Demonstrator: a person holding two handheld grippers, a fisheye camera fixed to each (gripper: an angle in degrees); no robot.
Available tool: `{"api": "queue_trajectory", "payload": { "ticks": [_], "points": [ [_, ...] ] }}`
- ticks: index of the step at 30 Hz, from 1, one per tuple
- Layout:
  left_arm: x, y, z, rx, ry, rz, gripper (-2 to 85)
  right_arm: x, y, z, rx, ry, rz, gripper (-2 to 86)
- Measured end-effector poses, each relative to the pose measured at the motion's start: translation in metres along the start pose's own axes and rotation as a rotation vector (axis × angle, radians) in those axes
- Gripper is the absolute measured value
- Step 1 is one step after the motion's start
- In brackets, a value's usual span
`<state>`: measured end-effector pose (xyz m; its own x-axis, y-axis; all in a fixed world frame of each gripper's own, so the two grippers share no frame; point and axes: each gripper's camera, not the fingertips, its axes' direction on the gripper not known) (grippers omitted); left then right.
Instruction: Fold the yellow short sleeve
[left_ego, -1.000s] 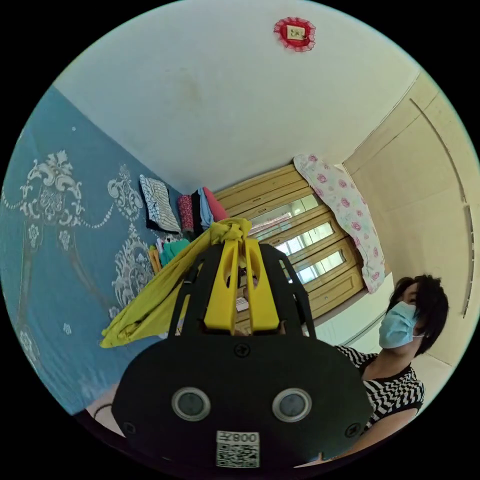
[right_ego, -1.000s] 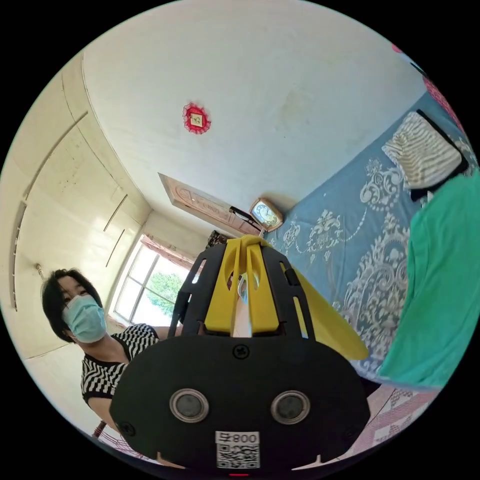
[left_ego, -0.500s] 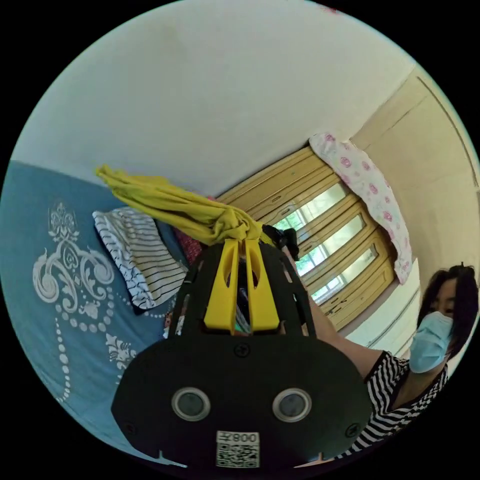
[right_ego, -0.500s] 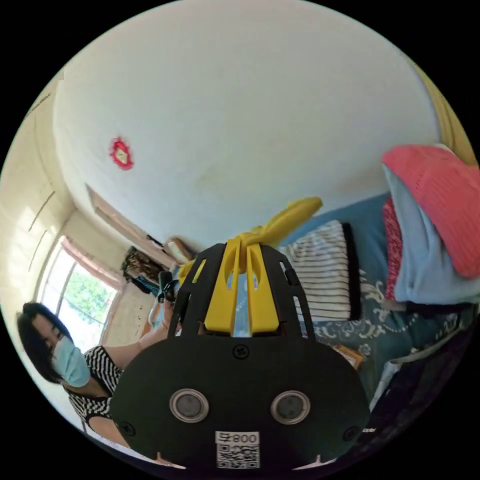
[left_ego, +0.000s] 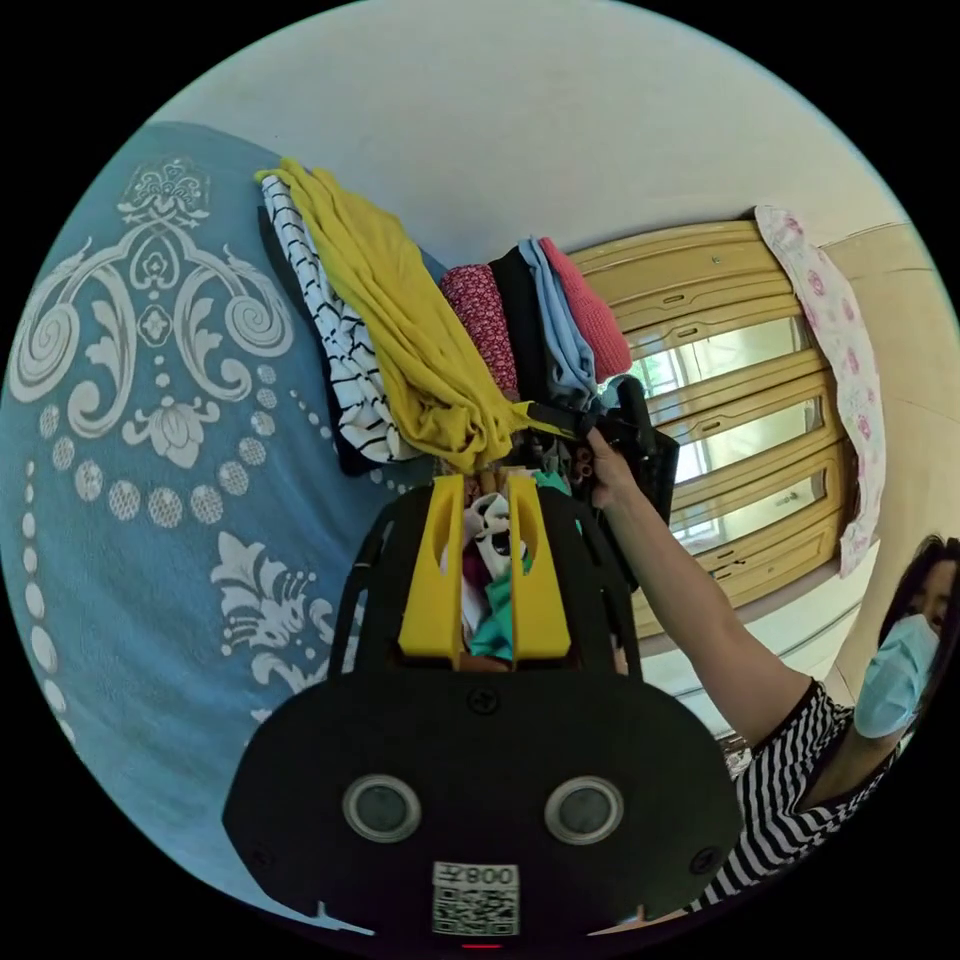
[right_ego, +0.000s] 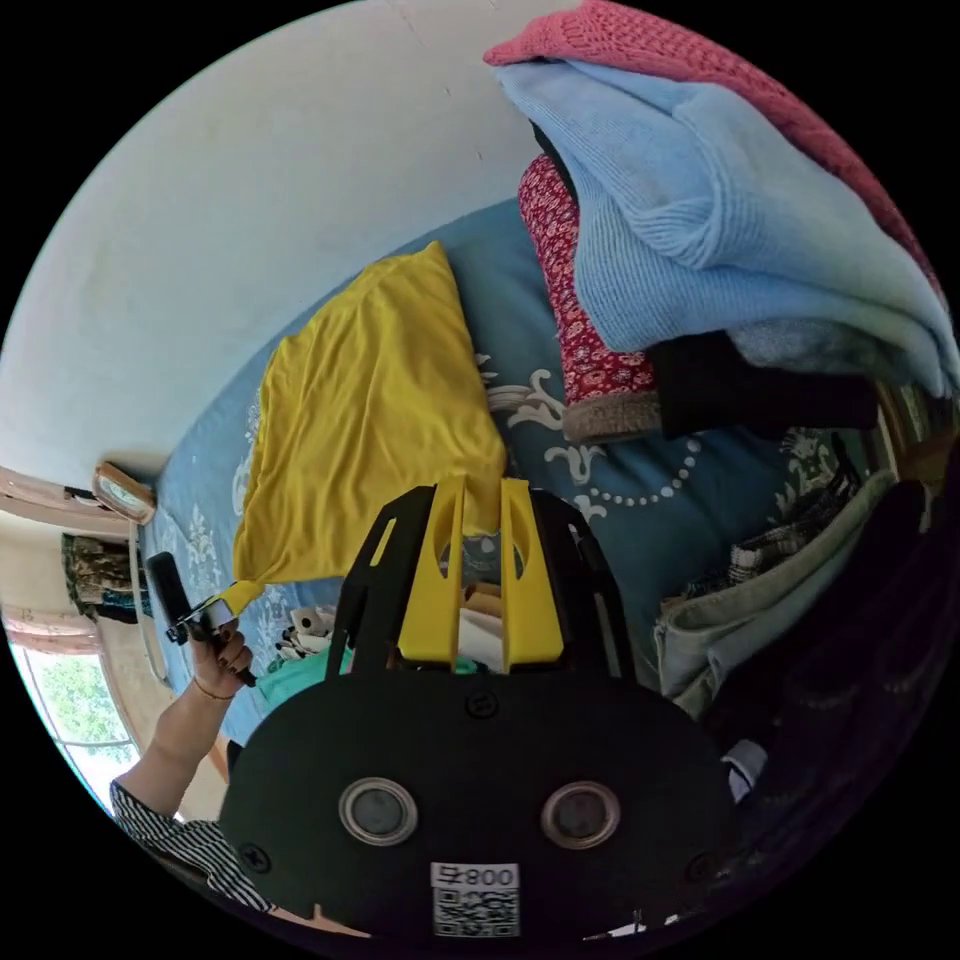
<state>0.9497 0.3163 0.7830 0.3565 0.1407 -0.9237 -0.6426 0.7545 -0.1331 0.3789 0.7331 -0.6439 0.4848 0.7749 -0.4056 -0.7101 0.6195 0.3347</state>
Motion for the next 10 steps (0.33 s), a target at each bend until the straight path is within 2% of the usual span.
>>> {"api": "queue_trajectory", "payload": {
  "ticks": [6,10],
  "points": [
    [-0.006,0.040,0.008,-0.016,0.026,0.064,8.3,-0.014,0.059,-0.045,0.129,0.138,-0.106,6.5],
    [0.002,0.047,0.041,-0.109,0.002,0.144,8.9,-0.031,0.140,-0.074,0.249,0.075,-0.220,6.0]
  ]
}}
